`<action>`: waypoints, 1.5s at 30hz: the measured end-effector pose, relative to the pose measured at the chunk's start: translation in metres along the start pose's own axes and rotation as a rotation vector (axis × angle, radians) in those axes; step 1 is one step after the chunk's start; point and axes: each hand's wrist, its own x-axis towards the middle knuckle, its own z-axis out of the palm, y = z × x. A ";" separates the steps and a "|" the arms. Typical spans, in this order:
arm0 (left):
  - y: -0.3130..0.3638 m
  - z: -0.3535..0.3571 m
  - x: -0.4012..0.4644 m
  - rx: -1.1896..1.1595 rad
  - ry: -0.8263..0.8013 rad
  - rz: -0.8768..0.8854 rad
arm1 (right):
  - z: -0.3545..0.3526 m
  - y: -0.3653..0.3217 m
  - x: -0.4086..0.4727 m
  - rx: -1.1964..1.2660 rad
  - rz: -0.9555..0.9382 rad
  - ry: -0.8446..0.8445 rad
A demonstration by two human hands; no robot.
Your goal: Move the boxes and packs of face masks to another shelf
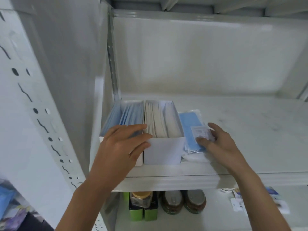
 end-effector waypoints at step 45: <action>0.021 0.006 0.065 0.177 -0.529 -0.227 | 0.031 -0.101 -0.020 -0.377 -0.523 -0.062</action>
